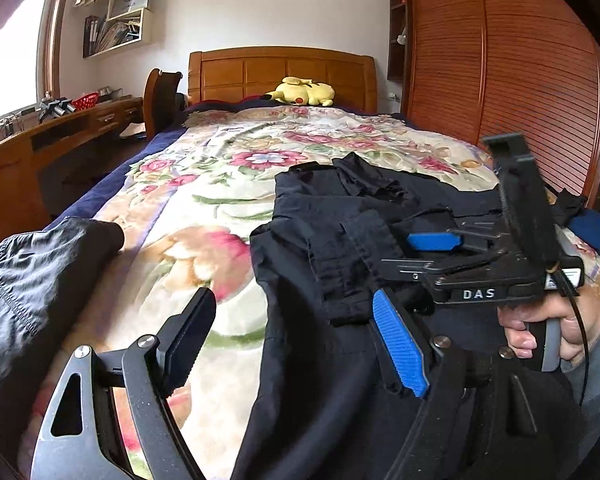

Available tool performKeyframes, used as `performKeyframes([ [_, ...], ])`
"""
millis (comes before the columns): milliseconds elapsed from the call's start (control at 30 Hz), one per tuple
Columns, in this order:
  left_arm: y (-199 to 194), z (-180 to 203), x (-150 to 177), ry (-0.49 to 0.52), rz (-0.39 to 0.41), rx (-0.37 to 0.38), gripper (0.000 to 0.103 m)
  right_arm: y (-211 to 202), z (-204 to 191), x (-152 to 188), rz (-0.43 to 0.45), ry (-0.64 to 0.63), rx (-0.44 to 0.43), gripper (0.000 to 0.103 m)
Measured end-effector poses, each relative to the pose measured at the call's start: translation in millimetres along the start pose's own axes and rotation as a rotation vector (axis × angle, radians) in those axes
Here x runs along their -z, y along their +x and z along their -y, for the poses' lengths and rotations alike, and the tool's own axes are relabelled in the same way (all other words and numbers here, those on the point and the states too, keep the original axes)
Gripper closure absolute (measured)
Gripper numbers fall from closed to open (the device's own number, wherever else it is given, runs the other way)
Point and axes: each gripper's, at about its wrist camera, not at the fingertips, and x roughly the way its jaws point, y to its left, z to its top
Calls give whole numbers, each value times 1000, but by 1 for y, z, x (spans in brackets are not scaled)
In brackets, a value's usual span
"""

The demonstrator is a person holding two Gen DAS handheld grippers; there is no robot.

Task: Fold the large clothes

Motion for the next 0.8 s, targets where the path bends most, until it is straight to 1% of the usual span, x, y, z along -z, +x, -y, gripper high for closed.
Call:
performKeyframes([
  [67,-1,-1,1,0,1,3,21,3,8,0,-12,14,-13,44],
  [100,-1,0,0,0,2,2,21,4,12,1,-12,18,-20,53],
  [133,0,-1,1,0,3,2,21,4,13,0,-12,18,-26,66],
  [167,0,0,1,0,2,1,21,5,15,0,-11,18,-32,72],
  [200,-1,0,1,0,3,1,21,7,16,-1,-8,16,-35,85],
  [233,-1,0,2,-3,1,-2,21,6,17,-1,1,16,-40,94],
  [333,0,4,3,-5,-3,9,21,0,17,0,47,22,-43,99],
  [433,-1,10,1,-4,5,29,21,-11,13,2,115,23,-12,100],
  [567,-4,20,-1,12,20,51,21,-37,15,6,201,41,34,100],
  [700,-4,26,-2,13,25,75,21,-67,18,24,280,67,109,100],
  [800,-3,29,-4,1,27,100,21,-85,21,38,305,69,189,100],
])
